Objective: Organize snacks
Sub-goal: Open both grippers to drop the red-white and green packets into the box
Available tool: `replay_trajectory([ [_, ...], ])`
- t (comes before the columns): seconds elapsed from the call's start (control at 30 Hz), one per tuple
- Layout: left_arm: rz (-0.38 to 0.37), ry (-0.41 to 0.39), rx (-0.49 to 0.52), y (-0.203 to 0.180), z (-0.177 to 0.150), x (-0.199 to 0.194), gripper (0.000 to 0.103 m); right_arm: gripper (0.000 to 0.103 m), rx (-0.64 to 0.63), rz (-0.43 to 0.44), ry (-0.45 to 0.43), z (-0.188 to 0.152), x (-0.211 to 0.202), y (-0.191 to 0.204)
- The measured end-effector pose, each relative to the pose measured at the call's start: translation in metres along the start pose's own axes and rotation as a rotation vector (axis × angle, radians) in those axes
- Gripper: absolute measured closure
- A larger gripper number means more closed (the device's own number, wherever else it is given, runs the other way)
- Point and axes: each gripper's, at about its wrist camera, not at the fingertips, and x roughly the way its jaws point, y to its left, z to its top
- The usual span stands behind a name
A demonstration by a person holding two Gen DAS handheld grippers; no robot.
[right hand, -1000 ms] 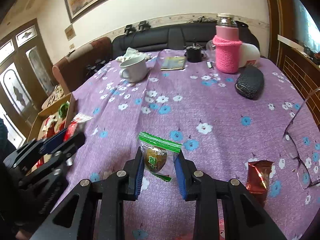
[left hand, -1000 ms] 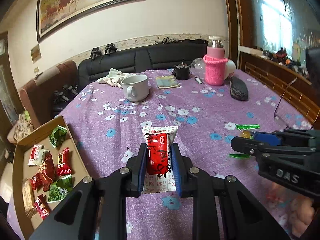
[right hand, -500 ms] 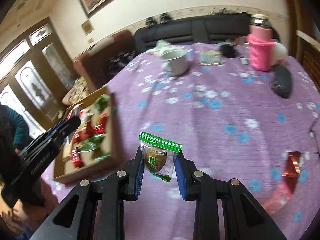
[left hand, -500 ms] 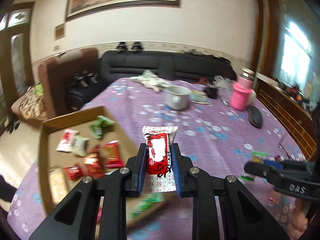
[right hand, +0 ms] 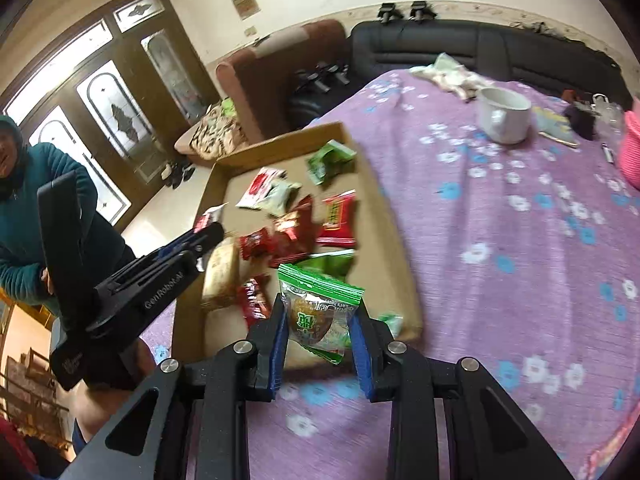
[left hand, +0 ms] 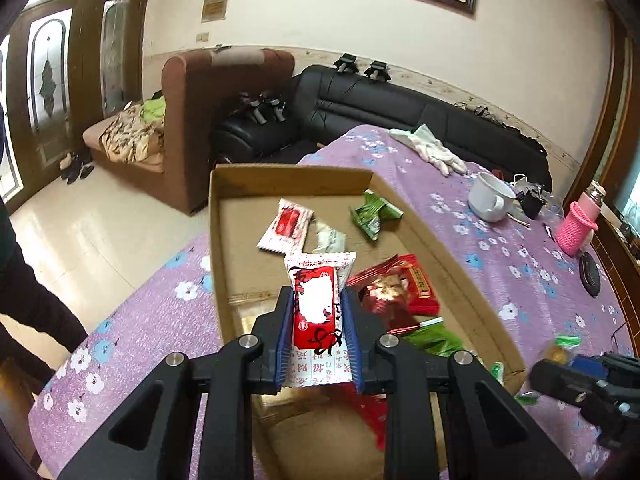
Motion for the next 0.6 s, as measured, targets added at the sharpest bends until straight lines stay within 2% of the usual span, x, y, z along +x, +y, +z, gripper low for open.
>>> replay_trajectory([
  [0.2, -0.006, 0.027, -0.012, 0.005, -0.008, 0.014, 0.080, 0.071, -0.028, -0.009, 0.050, -0.006, 0.030, 0.010],
  [0.4, -0.014, 0.041, -0.015, 0.005, -0.011, 0.021, 0.080, 0.071, -0.052, -0.025, 0.069, -0.012, 0.043, 0.012],
  [0.6, -0.007, 0.043, -0.003, 0.004, -0.012, 0.022, 0.080, 0.071, -0.100, -0.067, 0.033, -0.017, 0.044, 0.018],
])
